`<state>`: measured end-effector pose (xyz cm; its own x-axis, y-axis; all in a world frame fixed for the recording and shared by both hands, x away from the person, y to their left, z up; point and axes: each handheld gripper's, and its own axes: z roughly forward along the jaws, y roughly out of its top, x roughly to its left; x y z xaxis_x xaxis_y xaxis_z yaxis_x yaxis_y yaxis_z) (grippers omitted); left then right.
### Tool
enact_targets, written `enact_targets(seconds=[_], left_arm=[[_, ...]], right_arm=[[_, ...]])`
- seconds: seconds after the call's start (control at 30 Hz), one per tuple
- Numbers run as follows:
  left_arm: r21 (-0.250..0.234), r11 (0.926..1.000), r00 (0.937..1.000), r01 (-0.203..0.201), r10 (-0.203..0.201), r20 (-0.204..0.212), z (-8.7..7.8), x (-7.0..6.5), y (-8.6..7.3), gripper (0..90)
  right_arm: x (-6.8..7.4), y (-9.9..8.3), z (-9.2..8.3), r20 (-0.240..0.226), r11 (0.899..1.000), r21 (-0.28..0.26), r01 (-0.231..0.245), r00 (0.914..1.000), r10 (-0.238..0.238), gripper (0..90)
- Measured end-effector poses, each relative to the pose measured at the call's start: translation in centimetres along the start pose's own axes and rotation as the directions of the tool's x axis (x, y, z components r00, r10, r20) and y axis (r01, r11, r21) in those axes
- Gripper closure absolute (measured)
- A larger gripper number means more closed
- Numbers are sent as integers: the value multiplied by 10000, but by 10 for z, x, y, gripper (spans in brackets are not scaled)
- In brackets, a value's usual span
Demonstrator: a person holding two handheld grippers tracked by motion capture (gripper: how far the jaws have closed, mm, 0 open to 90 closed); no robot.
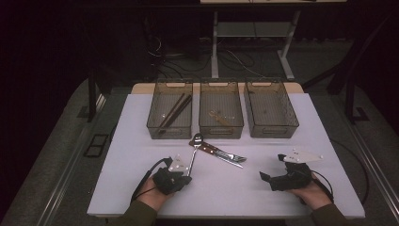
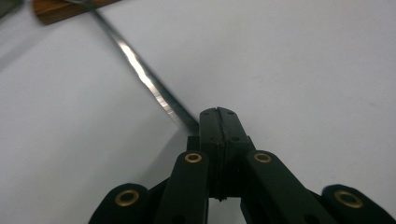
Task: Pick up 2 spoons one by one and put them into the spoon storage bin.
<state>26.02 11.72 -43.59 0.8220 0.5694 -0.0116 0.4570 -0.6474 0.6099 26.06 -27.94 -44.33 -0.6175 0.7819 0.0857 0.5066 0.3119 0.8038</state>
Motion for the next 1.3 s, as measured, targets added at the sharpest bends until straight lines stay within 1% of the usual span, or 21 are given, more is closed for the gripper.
enact_targets(seconds=[0.03,0.07,0.1,0.13,0.2,0.23,0.27,0.37,0.4,0.47,0.5,0.57,0.67,0.77,0.9,1.0,1.07,1.1,1.13,1.23,1.3], left_arm=[[197,9995,9995,-241,245,-208,0,3,-2,900],[37,9999,9999,139,-139,-2,-1,5,-4,900],[24,9997,9997,237,-237,109,-3,8,-6,899],[17,9997,9997,230,-230,72,-5,8,-6,899],[-98,9995,9994,300,-298,149,-6,7,-7,899],[-159,9996,9997,223,-222,102,-7,6,-6,899],[-252,9991,9993,351,-349,97,-7,5,-4,899],[-460,9985,9994,291,-283,191,-4,5,1,898],[-464,9985,9995,290,-283,167,-3,6,3,898],[-541,9981,9995,298,-302,-67,0,13,10,898],[-632,9973,9991,370,-382,-184,2,18,14,898],[-817,9945,9968,661,-696,-398,5,28,20,898],[-1016,9907,9926,899,-975,-719,10,43,28,898],[-1035,9880,9886,1144,-1235,-858,20,54,35,898],[-932,9870,9856,1307,-1395,-952,32,61,42,898],[-939,9860,9852,1375,-1459,-897,38,63,46,898],[-924,9865,9860,1354,-1433,-852,42,62,49,898],[-895,9872,9871,1317,-1389,-801,43,62,50,898],[-788,9902,9895,1150,-1212,-782,44,63,51,897],[-776,9904,9907,1142,-1193,-654,49,58,54,897],[-794,9924,9934,943,-990,-578,51,56,57,897]], right_arm=[[0,0,0,0,10000,3,-8,10000,8,5],[0,0,0,-3,10000,0,-2,10000,2,5],[0,0,0,-2,10000,-2,-3,10000,3,5],[0,0,0,-3,10000,-7,-16,10000,16,5],[0,0,0,0,10000,-1,16,10000,-16,5],[0,0,0,5,10000,3,29,10000,-29,5],[0,0,0,7,10000,0,20,10000,-20,5],[0,0,1,6,10000,19,23,10000,-23,5],[0,0,1,-2,10000,12,36,10000,-36,5],[1,0,1,-15,10000,21,48,10000,-48,5],[1,0,1,-7,10000,22,33,10000,-33,5],[1,0,1,-7,10000,20,35,10000,-35,5],[0,0,1,-12,10000,23,7,10000,-7,5],[0,0,2,-29,10000,62,-4,10000,5,5],[0,0,2,-34,10000,29,20,10000,-20,5],[0,0,2,-40,10000,56,15,10000,-15,5],[0,0,2,-47,10000,46,25,10000,-25,5],[0,0,2,-47,10000,31,34,10000,-34,5],[0,0,2,-55,10000,27,44,10000,-44,5],[0,0,2,-48,10000,28,35,10000,-35,5],[0,0,1,-47,10000,26,34,10000,-33,5]])
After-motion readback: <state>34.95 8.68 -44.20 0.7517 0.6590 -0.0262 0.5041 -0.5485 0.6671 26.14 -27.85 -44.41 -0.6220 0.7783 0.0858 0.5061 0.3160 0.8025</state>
